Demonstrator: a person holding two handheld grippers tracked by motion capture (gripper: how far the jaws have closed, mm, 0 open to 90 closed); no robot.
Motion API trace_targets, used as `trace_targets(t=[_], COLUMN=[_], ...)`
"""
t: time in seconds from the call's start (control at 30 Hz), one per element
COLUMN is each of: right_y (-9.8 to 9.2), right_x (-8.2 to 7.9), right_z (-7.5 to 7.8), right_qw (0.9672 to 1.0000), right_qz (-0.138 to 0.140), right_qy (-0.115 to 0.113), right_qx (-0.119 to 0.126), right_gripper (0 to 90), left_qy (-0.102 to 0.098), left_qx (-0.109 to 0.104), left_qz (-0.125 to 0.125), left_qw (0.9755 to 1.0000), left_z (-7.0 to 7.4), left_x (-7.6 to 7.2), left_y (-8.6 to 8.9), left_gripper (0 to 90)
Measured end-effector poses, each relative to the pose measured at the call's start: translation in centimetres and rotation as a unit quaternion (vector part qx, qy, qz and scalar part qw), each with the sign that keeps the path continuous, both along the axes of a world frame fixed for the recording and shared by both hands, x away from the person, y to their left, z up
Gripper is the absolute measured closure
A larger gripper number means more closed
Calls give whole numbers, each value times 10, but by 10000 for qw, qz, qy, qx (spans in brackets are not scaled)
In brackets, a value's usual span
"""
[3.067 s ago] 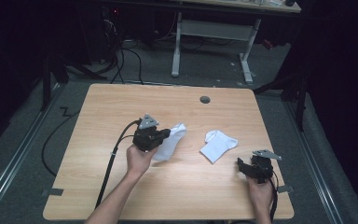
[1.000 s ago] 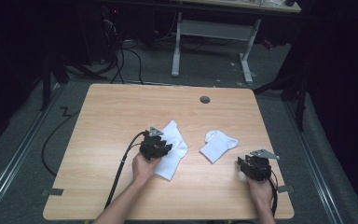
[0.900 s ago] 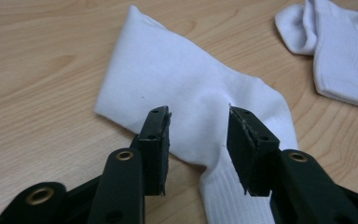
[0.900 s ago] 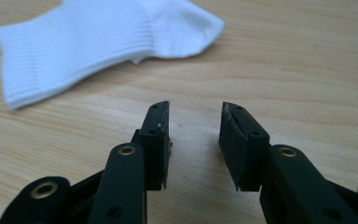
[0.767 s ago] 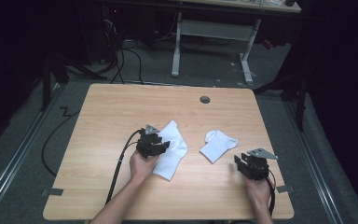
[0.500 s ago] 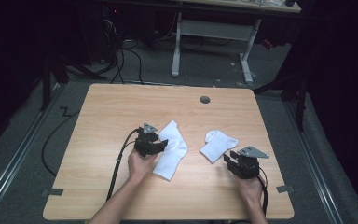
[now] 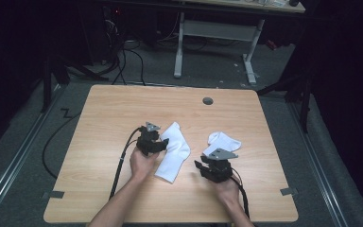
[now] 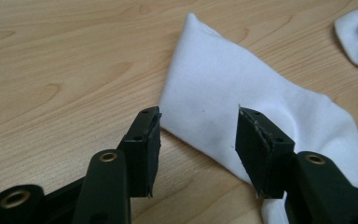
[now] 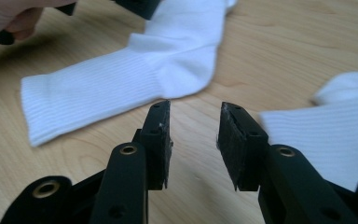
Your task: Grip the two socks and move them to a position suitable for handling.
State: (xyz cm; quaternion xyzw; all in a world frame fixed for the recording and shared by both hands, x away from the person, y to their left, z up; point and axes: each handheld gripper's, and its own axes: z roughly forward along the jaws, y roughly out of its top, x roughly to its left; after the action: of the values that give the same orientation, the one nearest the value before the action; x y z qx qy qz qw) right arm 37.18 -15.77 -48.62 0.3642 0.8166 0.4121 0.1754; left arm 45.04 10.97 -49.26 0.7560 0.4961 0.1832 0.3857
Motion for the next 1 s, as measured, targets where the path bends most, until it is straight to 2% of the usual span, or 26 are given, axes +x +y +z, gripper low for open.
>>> trace_targets(t=[0.03,0.13,0.33,0.6,0.7,0.83,1.0], right_y=[0,20,42,70,73,74,73], right_x=[0,0,-2,-1,-1,-1,-2], right_z=[0,-4,-7,-17,-20,-21,-20], right_qw=[10000,9996,9987,9963,9957,9953,9939], right_qz=[0,259,506,816,850,871,942], right_qy=[0,34,66,201,269,189,123], right_qx=[0,-70,-39,-196,-248,-383,-557], right_gripper=[637,631,622,623,630,681,797], left_qy=[0,81,98,14,0,-1,139], left_qx=[0,113,192,386,421,453,534], left_qz=[0,-3,7,-3,-8,-12,-154], left_qw=[10000,9999,9998,9993,9991,9990,9984], left_z=[0,-5,-8,-8,-8,-7,-4], left_x=[0,2,3,2,2,3,5], left_y=[0,-1,-3,-4,-3,-3,-6], left_gripper=[509,518,535,610,641,692,833])
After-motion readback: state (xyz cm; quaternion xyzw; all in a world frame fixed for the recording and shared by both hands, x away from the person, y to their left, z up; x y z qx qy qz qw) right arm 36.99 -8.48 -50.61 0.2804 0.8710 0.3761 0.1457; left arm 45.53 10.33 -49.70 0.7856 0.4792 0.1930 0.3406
